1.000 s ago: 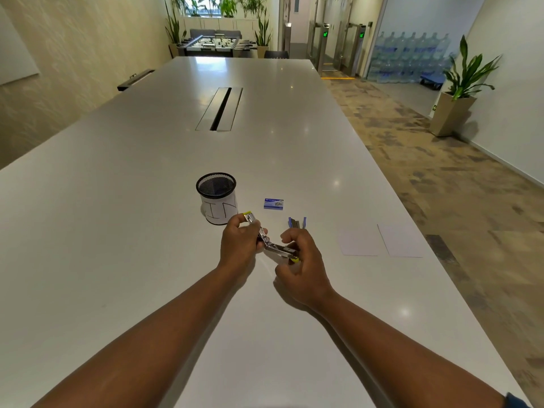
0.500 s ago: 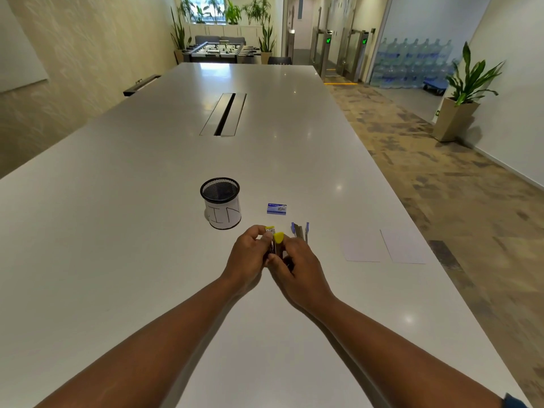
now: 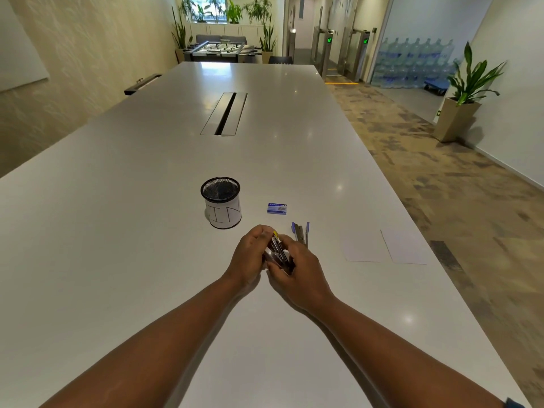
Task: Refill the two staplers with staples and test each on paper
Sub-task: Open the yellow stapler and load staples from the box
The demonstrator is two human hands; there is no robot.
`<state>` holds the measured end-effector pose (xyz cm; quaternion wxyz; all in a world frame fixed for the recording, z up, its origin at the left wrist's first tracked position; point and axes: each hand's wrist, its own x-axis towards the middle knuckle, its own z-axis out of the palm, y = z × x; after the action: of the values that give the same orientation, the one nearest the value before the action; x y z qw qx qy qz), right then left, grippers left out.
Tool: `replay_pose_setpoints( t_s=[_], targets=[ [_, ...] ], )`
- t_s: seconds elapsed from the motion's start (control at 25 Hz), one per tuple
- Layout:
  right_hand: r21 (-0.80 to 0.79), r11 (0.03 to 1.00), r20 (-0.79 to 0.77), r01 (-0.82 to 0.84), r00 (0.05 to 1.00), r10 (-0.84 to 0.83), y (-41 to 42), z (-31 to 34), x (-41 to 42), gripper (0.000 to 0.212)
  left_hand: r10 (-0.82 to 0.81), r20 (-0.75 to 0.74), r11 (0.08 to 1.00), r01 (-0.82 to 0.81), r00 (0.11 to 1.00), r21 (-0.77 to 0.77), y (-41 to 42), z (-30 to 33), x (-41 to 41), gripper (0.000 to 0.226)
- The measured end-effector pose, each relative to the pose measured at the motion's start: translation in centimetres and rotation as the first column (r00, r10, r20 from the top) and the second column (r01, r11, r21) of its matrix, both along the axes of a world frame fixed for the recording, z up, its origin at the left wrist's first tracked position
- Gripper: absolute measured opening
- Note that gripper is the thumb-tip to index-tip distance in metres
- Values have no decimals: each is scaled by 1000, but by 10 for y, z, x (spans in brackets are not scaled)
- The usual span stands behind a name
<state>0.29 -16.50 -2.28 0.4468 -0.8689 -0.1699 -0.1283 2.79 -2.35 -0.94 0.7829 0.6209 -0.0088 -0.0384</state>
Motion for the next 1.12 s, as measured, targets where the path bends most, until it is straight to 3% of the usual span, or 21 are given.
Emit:
replay_pose_setpoints(
  t_s=[0.16,0.4,0.6,0.8,1.12],
  targets=[
    [-149,989,-24,25,999,-28,2,2,-1,13,33,16,998,-33,999,55,4,-3,2,26],
    [-303,953,11,22,1000,-20,2,-1,-1,40,32,15,982,-35,999,186,6,-8,7,31],
    [-372,928,6,31,1000,-31,3,-3,0,52,54,1,960,-52,999,275,6,-4,6,65],
    [-373,928,19,18,1000,-12,3,-3,-3,49,132,21,939,-131,991,319,1,-5,5,53],
    [-363,932,16,18,1000,-13,1,-2,-2,43,184,84,898,-203,979,390,-1,-8,8,53]
  ],
)
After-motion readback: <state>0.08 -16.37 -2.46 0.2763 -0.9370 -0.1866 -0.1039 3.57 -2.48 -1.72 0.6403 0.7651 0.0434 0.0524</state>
